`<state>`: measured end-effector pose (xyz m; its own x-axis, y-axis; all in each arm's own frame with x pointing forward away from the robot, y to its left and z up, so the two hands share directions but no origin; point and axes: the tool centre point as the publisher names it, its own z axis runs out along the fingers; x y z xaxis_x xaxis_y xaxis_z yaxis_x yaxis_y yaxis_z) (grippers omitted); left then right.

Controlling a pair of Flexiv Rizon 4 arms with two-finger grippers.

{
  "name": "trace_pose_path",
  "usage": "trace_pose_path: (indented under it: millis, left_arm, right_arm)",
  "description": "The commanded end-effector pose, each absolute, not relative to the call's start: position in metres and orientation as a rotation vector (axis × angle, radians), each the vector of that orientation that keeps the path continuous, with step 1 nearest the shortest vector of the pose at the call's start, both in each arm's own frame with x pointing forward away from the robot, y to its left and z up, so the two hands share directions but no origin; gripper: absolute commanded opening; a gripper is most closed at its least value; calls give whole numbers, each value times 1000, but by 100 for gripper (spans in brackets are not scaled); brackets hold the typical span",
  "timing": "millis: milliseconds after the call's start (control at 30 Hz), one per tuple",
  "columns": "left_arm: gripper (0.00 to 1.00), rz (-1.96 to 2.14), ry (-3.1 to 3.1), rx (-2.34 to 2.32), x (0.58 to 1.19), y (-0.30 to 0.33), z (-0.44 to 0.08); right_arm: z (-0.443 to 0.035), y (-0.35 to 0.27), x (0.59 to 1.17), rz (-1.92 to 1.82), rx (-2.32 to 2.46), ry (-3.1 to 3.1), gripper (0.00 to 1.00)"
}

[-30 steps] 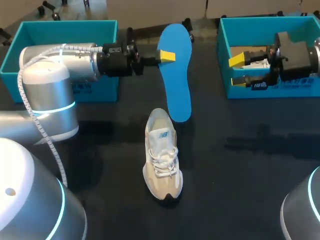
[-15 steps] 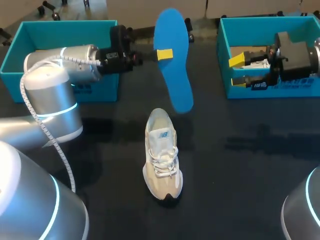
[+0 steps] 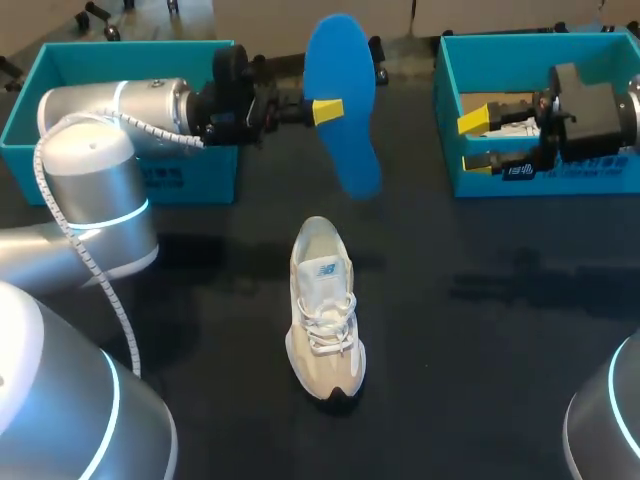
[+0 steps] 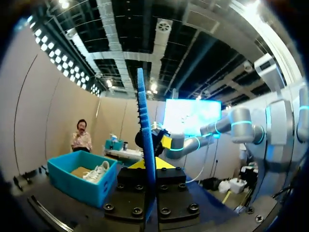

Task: Take the shoe out of the shoebox, open the shoe tongue, remove and reinsert the insole, then place the shoe into the shoebox

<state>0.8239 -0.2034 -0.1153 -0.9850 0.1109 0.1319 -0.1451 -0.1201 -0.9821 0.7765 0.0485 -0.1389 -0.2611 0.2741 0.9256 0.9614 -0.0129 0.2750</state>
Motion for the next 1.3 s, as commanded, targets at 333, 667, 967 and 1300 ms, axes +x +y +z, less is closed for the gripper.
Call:
trace_pose_path:
  millis: [333,667,967,1300]
  left_arm:
    - [0,2339,-2231,-434,827,-202,-115]
    - [0,2497,-2242,-789,820,-198,-118]
    - [0,2703,-2230,-1597,816,-197,-125]
    - [0,2601,-2138,-2675,825,-197,-133]
  right_arm:
    - [-139,50,777,-1309,-1312,-1598,100]
    - [-139,50,777,-1309,-1312,-1598,100]
    - [-139,50,777,-1309,-1312,-1598,100]
    - [-139,50,777,-1309,-1312,-1598,100]
